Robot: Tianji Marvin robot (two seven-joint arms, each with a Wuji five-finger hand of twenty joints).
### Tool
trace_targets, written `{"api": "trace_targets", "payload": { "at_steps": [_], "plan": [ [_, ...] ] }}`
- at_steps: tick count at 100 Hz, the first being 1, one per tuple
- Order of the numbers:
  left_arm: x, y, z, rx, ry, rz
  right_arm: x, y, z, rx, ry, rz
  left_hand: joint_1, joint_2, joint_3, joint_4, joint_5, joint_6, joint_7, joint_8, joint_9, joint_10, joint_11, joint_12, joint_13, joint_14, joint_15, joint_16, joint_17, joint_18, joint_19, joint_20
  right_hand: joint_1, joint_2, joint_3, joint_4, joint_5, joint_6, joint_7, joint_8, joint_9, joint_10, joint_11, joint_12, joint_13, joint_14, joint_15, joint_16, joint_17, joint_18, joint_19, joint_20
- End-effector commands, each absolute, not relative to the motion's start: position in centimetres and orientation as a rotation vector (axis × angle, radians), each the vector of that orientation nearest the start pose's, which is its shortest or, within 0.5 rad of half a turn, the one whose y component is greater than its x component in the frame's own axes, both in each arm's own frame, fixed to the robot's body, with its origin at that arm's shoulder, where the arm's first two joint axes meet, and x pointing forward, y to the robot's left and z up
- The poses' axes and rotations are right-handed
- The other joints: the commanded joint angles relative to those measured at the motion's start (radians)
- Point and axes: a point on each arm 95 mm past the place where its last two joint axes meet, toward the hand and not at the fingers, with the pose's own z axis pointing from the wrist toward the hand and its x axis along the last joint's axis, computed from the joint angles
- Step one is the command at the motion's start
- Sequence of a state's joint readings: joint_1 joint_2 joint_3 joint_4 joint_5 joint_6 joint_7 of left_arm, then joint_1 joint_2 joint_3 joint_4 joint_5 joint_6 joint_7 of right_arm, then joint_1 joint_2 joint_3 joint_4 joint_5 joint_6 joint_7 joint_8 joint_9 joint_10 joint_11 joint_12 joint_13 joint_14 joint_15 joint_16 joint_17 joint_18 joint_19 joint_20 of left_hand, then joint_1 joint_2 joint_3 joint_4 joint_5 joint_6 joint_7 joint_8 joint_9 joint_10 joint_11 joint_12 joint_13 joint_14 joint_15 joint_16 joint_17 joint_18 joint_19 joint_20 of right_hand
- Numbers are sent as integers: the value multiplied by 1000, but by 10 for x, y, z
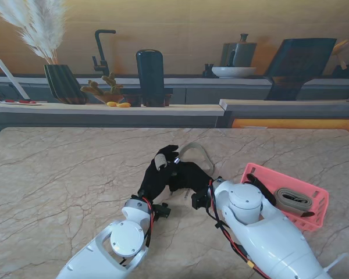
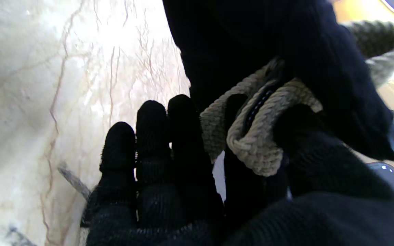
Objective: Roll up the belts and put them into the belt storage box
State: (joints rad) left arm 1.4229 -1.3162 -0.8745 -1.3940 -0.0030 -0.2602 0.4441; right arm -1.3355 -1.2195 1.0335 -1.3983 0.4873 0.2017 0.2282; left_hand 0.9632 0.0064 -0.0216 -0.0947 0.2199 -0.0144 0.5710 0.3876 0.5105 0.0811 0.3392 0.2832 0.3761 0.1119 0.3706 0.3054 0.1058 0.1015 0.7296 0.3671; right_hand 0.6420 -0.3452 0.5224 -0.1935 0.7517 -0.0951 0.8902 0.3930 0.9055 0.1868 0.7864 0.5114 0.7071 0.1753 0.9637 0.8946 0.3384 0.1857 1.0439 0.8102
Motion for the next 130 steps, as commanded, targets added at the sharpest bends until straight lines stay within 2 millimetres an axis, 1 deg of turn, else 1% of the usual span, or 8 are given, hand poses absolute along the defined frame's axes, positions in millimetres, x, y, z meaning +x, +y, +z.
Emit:
{"api": "trace_targets", "payload": {
  "at_steps": [1,25,51,75,85,96,113,130],
  "plan": [
    [394,-149,-331,-1979,469,-2461,422,101,-355,-2112,-617,-1420,-15,115,-20,30,17,-13,24,0,19,-37,16,9,23,-19,13,9,2,5,28,20,175,-8,77,56,31,-119,33,3,-9,26,-15,-2,-20,-9,-5,-11,-2,-9,-2,9],
    [393,-149,-326,-1966,408,-2475,421,105,-358,-2094,-623,-1382,-12,92,-6,40,32,-6,35,5,67,-33,37,19,71,-10,40,23,26,30,59,34,168,-10,66,48,32,-155,24,0,-12,34,-22,-2,-27,-5,-12,-12,-10,-8,-10,10],
    [392,-153,-333,-2092,347,-2430,419,109,-354,-2060,-607,-1433,37,-11,-9,31,283,20,134,20,377,16,134,66,337,86,257,111,157,84,237,111,169,14,37,39,19,-187,22,5,-5,26,-18,4,-19,-12,-10,-10,-5,-11,-10,17],
    [393,-158,-341,-2146,405,-2414,419,112,-351,-2052,-557,-1479,-26,-110,-10,37,302,21,123,24,372,20,126,76,324,92,262,108,150,110,242,112,171,25,28,33,10,-198,28,16,1,22,-7,12,-12,-18,-4,-6,-2,-12,-11,23],
    [392,-160,-342,-2171,395,-2411,419,113,-350,-2052,-543,-1489,24,-133,14,34,321,5,139,42,399,14,136,84,347,87,270,113,166,109,254,117,170,29,26,32,9,-197,27,17,2,20,-3,14,-9,-19,-1,-4,0,-12,-11,25],
    [390,-161,-341,-2210,359,-2402,418,112,-351,-2084,-534,-1494,200,-69,5,24,349,-2,229,23,470,18,169,96,401,91,306,112,204,100,291,127,163,38,12,35,-3,-121,25,10,5,18,6,17,-7,-15,4,-2,3,-10,-8,29],
    [389,-153,-331,-2231,225,-2391,420,98,-356,-2214,-711,-1540,257,-46,-7,25,319,24,281,24,500,23,200,103,442,95,340,109,246,91,326,135,106,-13,-21,66,-98,11,-48,-26,-60,41,-32,-8,-41,5,-56,-42,-21,18,-42,11],
    [390,-141,-325,-2210,165,-2382,426,76,-361,-2338,-957,-1632,271,-47,-7,27,311,28,284,16,480,36,187,92,429,103,334,105,240,94,328,135,-60,-36,51,127,-73,100,-349,153,-155,68,-75,-33,-82,26,-123,-93,-40,52,-73,-27]
  ]
}}
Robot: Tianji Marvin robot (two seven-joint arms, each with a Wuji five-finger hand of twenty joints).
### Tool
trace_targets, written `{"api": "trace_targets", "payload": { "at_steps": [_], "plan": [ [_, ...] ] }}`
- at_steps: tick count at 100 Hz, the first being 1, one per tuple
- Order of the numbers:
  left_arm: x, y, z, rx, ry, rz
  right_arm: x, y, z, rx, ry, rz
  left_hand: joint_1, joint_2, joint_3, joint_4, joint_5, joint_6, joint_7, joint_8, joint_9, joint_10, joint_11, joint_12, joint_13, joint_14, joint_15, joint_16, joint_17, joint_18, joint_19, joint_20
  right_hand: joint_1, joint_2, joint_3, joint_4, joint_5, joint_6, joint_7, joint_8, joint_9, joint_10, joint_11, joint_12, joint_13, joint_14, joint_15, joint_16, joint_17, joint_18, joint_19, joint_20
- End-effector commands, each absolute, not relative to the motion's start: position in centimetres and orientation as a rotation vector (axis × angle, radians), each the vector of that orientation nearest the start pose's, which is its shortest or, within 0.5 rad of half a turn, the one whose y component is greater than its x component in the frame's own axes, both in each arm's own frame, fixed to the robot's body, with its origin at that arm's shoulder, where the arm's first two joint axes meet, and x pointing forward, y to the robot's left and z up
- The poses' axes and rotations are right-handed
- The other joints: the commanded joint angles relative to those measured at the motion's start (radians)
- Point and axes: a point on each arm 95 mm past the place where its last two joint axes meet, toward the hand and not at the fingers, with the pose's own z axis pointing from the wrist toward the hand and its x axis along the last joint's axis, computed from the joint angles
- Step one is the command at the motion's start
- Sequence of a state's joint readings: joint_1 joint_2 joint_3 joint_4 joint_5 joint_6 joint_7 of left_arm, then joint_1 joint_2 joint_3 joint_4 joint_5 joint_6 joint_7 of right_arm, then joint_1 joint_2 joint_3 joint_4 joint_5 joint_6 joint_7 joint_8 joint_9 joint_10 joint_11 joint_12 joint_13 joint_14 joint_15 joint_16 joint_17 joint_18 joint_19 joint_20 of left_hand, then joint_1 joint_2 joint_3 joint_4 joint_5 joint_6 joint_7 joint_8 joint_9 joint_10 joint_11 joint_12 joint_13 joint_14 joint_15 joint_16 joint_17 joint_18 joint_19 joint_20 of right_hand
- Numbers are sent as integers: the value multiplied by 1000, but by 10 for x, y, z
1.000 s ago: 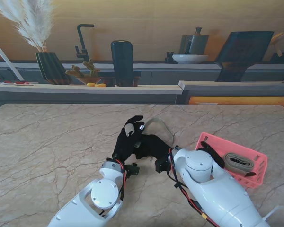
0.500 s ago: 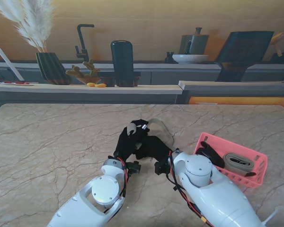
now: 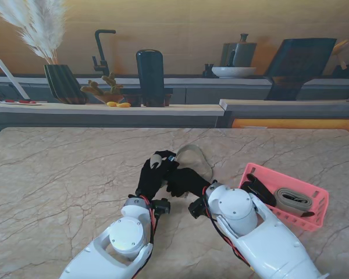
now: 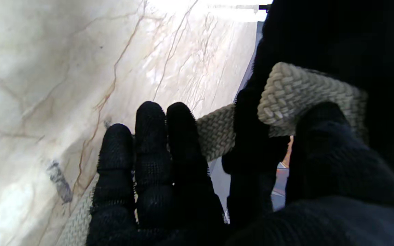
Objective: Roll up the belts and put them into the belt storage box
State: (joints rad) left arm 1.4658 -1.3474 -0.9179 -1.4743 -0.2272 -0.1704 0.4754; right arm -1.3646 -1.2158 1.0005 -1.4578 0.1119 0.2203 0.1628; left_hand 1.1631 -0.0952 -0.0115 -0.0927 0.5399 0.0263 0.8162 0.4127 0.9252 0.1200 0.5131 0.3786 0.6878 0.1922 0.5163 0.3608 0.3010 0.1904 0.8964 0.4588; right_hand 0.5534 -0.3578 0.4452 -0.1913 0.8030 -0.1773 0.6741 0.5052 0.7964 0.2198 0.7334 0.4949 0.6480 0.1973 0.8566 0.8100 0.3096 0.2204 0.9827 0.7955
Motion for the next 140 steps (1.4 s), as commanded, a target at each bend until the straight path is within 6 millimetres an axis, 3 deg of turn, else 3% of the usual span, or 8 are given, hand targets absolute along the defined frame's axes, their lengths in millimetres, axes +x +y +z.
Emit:
{"api": "trace_targets", "payload": {
  "at_steps": [1,20,41,62,79,84,108,140],
  "plan": [
    [390,-141,-325,-2206,166,-2382,427,75,-361,-2346,-965,-1637,71,55,-17,25,-10,-13,39,-10,64,-3,11,-5,115,22,187,49,45,4,161,43,26,-25,127,125,-126,185,-135,42,-49,38,-24,-17,-25,6,-18,-10,-12,18,-13,-13],
    [393,-132,-322,-2200,170,-2372,427,49,-358,-2425,-1068,-1745,102,33,-14,29,1,-36,40,-8,77,-13,36,5,126,31,193,50,54,34,155,39,24,-47,107,127,-125,193,-166,67,-74,50,-42,-29,-39,16,-45,-27,-23,28,-23,-21],
    [402,-126,-322,-2213,245,-2339,420,22,-338,-2327,-1209,-1976,-8,-77,18,60,42,-53,116,43,163,-74,399,326,277,23,426,179,174,78,266,61,42,-81,135,130,-122,164,-171,100,-80,32,-68,-43,-36,-2,-90,-55,-26,20,-42,-36],
    [411,-124,-330,-2175,434,-2274,414,6,-313,-2110,-1381,-2284,-296,-346,389,-10,66,-24,219,66,286,-108,586,474,533,21,723,258,397,132,531,64,64,-148,236,118,-155,100,-156,124,-78,0,-88,-43,-12,-37,-134,-78,1,5,-74,-50],
    [414,-126,-337,-2192,572,-2250,414,2,-300,-1865,-1585,-2506,-531,-451,676,-50,93,36,114,94,299,-103,641,515,584,-38,1070,381,570,138,737,30,93,-206,346,109,-270,-53,-93,134,-103,-50,-130,-60,7,-84,-238,-138,39,-24,-122,-68],
    [415,-127,-339,-2203,616,-2247,415,2,-298,-1802,-1627,-2542,-601,-470,753,-21,96,52,71,114,298,-101,644,520,584,-37,1103,382,591,142,760,17,94,-220,366,104,-329,-91,-78,127,-127,-64,-146,-68,7,-99,-280,-163,45,-37,-144,-78],
    [416,-126,-347,-2222,792,-2251,423,11,-293,-1504,-1783,-2659,-764,-628,883,-82,13,64,-108,46,256,-118,627,543,585,-80,1139,377,631,121,780,-22,10,-348,406,77,-636,-156,-59,49,-263,-126,-200,-104,-13,-144,-471,-286,49,-86,-260,-136],
    [417,-126,-350,-2242,861,-2265,436,40,-295,-1282,-1862,-2647,-831,-687,934,-114,-61,65,-206,-11,203,-111,598,553,585,-97,1139,377,634,116,779,-35,-14,-330,408,81,-543,-169,-4,37,-221,-152,-187,-107,3,-158,-426,-254,54,-68,-242,-124]
  ]
}}
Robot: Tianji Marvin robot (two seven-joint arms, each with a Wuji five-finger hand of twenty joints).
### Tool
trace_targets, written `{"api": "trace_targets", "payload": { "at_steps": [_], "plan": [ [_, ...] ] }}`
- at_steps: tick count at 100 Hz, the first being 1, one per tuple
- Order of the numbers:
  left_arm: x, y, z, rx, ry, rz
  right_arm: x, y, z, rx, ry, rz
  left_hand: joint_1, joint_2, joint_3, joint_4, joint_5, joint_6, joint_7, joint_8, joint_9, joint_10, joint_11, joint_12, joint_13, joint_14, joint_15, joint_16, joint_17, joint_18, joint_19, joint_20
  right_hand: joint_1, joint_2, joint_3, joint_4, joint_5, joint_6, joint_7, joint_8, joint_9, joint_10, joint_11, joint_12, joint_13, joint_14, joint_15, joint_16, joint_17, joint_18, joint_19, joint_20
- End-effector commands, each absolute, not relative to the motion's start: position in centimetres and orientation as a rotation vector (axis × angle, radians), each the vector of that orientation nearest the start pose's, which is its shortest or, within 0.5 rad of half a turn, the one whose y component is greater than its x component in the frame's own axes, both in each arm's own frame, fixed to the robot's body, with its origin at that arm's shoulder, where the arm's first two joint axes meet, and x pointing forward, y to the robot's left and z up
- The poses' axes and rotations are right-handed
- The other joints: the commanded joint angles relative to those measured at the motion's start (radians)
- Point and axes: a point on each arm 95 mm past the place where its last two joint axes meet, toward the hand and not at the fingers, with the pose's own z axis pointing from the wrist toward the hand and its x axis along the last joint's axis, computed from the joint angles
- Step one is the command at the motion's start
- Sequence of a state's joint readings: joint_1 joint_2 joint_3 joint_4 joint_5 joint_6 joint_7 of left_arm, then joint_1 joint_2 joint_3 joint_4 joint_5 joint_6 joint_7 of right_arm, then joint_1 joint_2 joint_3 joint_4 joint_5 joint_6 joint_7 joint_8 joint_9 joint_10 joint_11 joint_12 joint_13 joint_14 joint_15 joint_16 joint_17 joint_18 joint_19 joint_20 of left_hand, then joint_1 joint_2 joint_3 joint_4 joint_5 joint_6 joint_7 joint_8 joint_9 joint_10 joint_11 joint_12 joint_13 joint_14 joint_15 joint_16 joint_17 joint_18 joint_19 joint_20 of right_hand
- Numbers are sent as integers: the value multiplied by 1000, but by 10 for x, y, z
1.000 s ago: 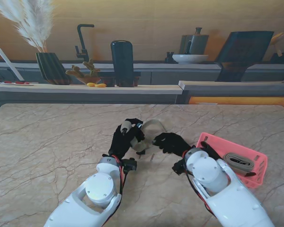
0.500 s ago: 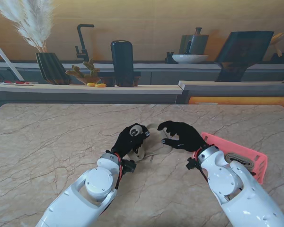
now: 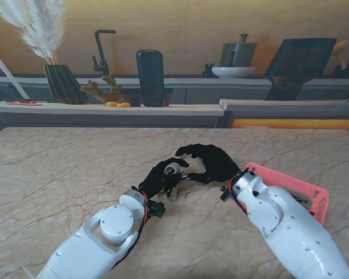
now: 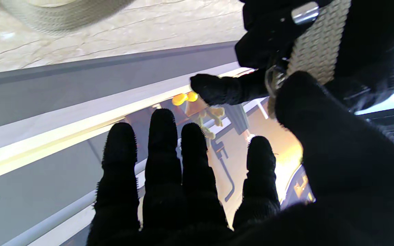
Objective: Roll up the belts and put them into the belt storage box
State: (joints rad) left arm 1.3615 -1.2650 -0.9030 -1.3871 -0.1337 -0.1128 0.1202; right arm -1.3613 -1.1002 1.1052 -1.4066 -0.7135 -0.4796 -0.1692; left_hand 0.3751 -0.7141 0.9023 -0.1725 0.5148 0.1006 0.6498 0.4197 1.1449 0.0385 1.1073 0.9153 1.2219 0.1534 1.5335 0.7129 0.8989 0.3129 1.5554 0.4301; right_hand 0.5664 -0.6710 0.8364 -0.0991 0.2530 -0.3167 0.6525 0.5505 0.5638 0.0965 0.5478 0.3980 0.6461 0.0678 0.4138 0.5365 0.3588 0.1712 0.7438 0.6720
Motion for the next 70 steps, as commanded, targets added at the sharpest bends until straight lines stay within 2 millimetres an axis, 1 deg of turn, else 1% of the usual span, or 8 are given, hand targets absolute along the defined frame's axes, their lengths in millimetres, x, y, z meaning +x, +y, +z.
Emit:
{"api": "trace_targets", "payload": {
  "at_steps": [1,13,33,41,47,61,63,70],
  "plan": [
    [417,-126,-350,-2242,863,-2265,437,41,-295,1032,1502,2133,-44,-67,21,-35,-36,-9,-41,-19,-17,-29,4,17,51,-58,121,25,36,-7,120,-6,-26,-16,19,-11,10,-28,19,-9,13,-30,-2,-10,6,-29,17,21,5,-18,-3,0],
    [417,-126,-350,-2239,873,-2268,441,50,-297,1032,1522,2155,-43,-65,21,-35,-47,-13,-54,-29,-28,-32,3,22,51,-59,121,25,30,-10,117,-8,-33,-12,57,-15,52,-23,32,-12,42,-41,3,-9,16,-34,35,31,6,-16,4,5],
    [417,-127,-350,-2237,862,-2272,444,63,-304,1052,1541,2202,-38,-57,13,-33,-51,-12,-62,-36,-30,-34,5,29,51,-62,118,26,23,-12,115,-7,-28,2,100,-17,180,-38,81,1,134,-63,24,-2,50,-50,69,48,18,-15,16,9],
    [416,-127,-350,-2232,850,-2274,444,67,-307,1065,1533,2222,-37,-55,11,-33,-49,-12,-61,-37,-28,-34,6,31,51,-62,118,26,24,-12,118,-5,-15,13,109,-20,261,-47,111,11,195,-79,39,4,72,-58,93,60,26,-14,23,11],
    [416,-128,-350,-2230,840,-2278,445,70,-310,1077,1530,2236,-34,-54,10,-32,-48,-9,-61,-38,-28,-35,6,32,51,-62,118,26,24,-11,118,-4,8,16,87,-74,293,-58,121,-18,231,-87,37,9,83,-63,114,72,31,-14,32,10],
    [416,-128,-349,-2227,828,-2284,446,78,-315,1094,1530,2265,-29,-49,6,-31,-47,-10,-60,-39,-27,-34,6,34,51,-62,118,26,24,-10,118,-3,13,9,85,-98,306,-61,147,-51,258,-89,43,17,96,-69,137,85,38,-13,43,9],
    [415,-128,-349,-2226,827,-2284,446,79,-315,1095,1529,2270,-27,-50,7,-30,-47,-10,-59,-39,-27,-34,6,34,51,-62,118,26,24,-10,118,-3,11,7,86,-98,304,-59,148,-54,256,-87,42,17,96,-69,137,85,38,-13,43,8],
    [415,-129,-349,-2226,818,-2285,446,82,-317,1099,1537,2278,-23,-48,5,-30,-47,-9,-58,-39,-27,-35,6,35,51,-62,118,27,25,-10,118,-3,-30,-17,123,-37,281,-26,126,-42,227,-74,37,18,86,-66,135,85,32,-12,42,5]
  ]
}}
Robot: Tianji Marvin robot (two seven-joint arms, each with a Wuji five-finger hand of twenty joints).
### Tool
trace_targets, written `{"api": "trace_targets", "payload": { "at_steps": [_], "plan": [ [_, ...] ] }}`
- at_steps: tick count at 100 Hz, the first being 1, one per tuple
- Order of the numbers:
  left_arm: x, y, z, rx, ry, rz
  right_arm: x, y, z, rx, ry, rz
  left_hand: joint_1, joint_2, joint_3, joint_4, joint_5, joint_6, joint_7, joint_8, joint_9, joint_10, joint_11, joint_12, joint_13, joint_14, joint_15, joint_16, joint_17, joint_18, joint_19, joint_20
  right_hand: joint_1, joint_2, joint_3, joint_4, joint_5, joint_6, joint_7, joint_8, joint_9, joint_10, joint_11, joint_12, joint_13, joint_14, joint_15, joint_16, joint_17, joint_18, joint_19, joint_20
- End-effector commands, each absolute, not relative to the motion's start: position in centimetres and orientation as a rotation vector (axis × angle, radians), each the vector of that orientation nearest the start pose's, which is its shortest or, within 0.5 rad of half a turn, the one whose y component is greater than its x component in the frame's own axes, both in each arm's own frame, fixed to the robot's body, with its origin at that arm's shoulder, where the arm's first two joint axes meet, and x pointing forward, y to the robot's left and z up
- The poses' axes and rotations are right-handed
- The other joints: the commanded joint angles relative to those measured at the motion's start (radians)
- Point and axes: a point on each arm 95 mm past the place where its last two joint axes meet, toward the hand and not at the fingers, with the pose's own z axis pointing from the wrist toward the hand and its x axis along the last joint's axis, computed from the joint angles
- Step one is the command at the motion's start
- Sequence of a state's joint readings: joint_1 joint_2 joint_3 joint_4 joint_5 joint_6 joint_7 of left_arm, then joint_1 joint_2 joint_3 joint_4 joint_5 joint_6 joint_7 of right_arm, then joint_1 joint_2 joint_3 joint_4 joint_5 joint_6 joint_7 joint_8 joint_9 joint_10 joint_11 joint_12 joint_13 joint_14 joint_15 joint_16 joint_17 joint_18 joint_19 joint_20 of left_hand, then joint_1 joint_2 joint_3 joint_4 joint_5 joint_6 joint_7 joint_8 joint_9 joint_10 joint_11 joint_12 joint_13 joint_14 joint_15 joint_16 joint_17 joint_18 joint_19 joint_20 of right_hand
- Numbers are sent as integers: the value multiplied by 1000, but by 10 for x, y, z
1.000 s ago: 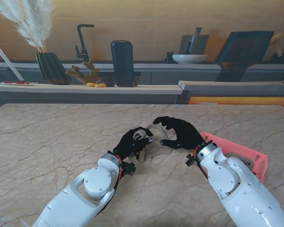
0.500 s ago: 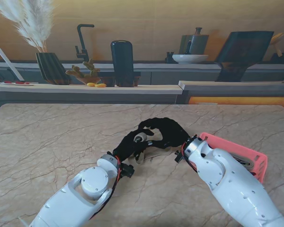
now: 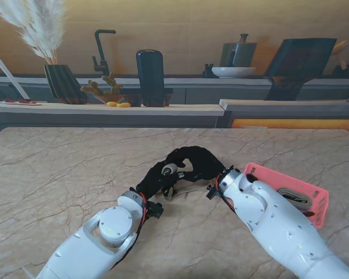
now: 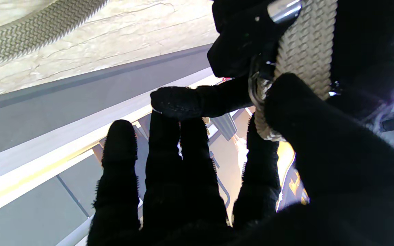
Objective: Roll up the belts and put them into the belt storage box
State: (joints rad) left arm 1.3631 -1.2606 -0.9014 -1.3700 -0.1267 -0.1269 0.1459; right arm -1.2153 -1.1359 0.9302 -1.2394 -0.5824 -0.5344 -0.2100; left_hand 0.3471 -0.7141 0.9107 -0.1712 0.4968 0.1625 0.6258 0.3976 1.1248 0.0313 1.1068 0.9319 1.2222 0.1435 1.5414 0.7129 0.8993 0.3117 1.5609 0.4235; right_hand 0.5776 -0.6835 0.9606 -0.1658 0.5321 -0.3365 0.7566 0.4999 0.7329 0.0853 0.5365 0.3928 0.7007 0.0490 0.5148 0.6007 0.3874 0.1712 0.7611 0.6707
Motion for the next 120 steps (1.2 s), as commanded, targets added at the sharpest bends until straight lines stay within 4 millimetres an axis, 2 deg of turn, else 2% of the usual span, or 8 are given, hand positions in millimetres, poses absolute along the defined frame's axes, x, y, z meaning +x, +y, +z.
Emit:
{"api": "trace_targets", "payload": {
  "at_steps": [1,33,51,60,90,97,108,120],
  "plan": [
    [415,-129,-349,-2226,815,-2286,446,82,-317,1099,1539,2279,6,-46,-3,-31,-29,-71,-35,-17,-7,-28,6,18,51,-53,110,27,25,-9,112,4,-44,-9,-2,32,-6,-2,18,9,51,-60,46,23,29,-46,34,21,2,-12,24,6],
    [415,-126,-347,-2227,770,-2295,442,82,-320,1045,1609,2273,10,-45,-7,-29,-29,-72,-31,-16,-5,-30,6,19,51,-54,110,27,28,-8,111,4,-69,-51,-122,54,-224,71,-83,32,-197,-24,28,21,-58,-48,-4,10,-41,-25,-8,16],
    [414,-127,-346,-2237,751,-2309,442,87,-322,1040,1559,2302,3,-48,-3,-30,-31,-71,-32,-17,-6,-29,6,20,51,-54,111,28,30,-8,110,3,-49,-10,-15,54,-26,-39,34,82,-23,-75,60,17,10,-57,27,16,-2,-23,9,25],
    [413,-127,-346,-2242,744,-2315,443,90,-324,1044,1535,2316,-2,-45,-2,-31,-33,-72,-33,-18,-7,-28,4,19,50,-54,111,28,30,-8,110,3,24,-10,-58,-74,87,-110,205,-82,124,-104,87,29,59,-71,60,26,23,-21,34,9],
    [412,-129,-346,-2328,599,-2314,441,96,-328,1090,1474,2357,8,6,-48,-24,-32,-68,-36,-20,-26,-4,-22,8,50,-36,96,27,4,2,101,6,72,8,-49,-83,350,-90,310,-217,418,-127,79,25,151,-79,136,64,48,4,66,-1],
    [411,-129,-345,-2335,544,-2323,440,95,-325,1081,1440,2356,18,60,-122,-5,-43,-72,-64,-34,-117,49,-162,-46,16,33,-96,28,-147,13,-30,55,75,-2,-27,-82,362,-66,318,-228,435,-115,86,27,165,-81,151,72,52,11,70,-3],
    [410,-125,-344,-2328,512,-2342,442,89,-315,1045,1352,2337,33,117,-213,17,-80,-94,-127,-35,-279,81,-451,-231,-310,102,-542,41,-463,22,-384,85,86,1,-19,-84,360,-34,324,-229,430,-100,105,31,164,-77,182,89,56,15,78,-6],
    [409,-121,-344,-2336,556,-2362,444,80,-300,986,1262,2309,55,177,-316,37,-80,-126,-183,-25,-387,84,-671,-394,-547,74,-958,-86,-625,33,-540,85,91,10,-25,-84,357,-27,324,-229,421,-98,122,22,155,-74,204,97,56,15,87,-10]
  ]
}}
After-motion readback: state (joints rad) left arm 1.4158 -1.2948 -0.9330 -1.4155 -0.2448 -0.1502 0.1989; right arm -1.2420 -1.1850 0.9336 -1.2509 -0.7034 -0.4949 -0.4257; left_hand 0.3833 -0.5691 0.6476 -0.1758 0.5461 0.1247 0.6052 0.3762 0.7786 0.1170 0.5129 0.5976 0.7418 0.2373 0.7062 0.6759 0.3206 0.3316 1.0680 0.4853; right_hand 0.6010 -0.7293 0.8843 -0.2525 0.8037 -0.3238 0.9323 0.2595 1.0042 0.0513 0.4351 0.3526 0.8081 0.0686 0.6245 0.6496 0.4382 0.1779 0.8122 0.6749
